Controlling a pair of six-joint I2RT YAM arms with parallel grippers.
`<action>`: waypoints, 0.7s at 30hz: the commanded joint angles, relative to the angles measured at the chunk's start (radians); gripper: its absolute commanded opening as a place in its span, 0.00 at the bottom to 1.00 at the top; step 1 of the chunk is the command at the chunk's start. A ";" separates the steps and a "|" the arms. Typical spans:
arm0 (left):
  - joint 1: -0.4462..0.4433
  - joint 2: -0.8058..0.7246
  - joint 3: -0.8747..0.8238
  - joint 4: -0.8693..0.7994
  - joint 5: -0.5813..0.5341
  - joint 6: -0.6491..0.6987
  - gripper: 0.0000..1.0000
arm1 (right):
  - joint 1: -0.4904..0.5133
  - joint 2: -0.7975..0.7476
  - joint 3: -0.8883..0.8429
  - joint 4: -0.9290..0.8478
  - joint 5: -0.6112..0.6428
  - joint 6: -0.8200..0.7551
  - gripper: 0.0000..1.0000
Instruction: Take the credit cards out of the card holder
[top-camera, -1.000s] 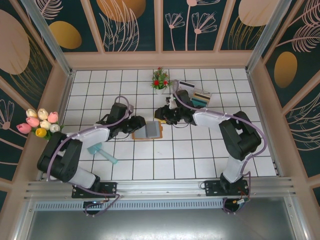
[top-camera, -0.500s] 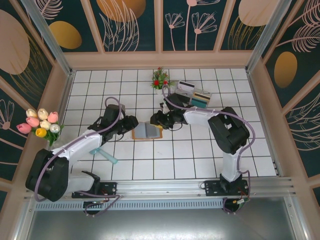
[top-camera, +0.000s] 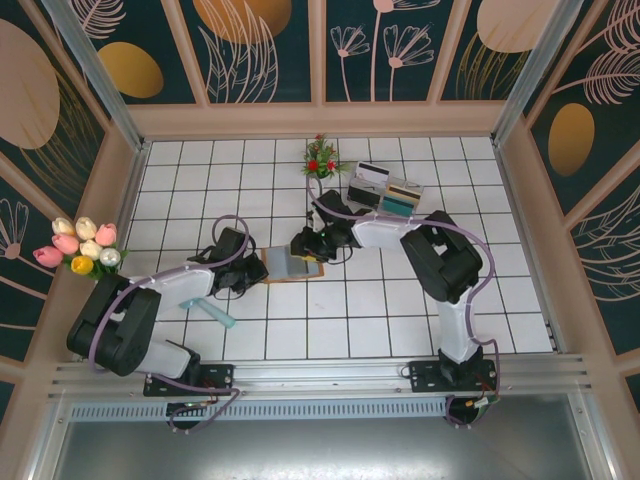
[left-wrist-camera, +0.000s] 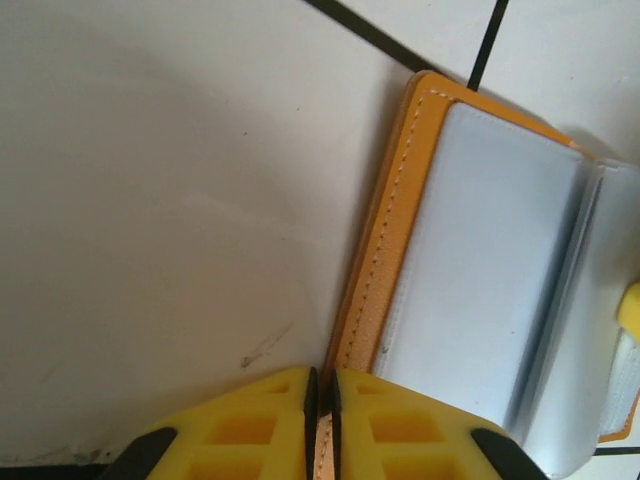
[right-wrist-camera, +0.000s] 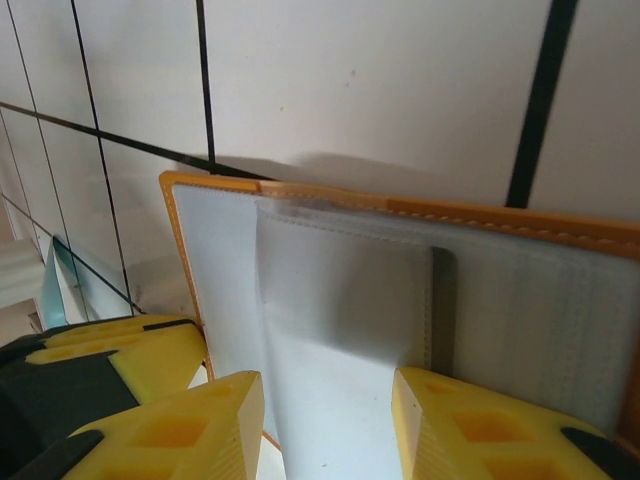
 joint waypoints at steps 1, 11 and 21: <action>0.000 0.004 -0.007 0.005 -0.005 -0.003 0.13 | 0.016 0.031 0.029 -0.038 0.001 -0.011 0.41; 0.000 0.017 0.000 0.030 0.035 0.018 0.09 | 0.035 0.100 0.139 -0.060 -0.049 -0.019 0.41; 0.000 -0.023 0.013 -0.015 0.001 0.025 0.10 | 0.037 0.098 0.178 0.055 -0.132 0.029 0.41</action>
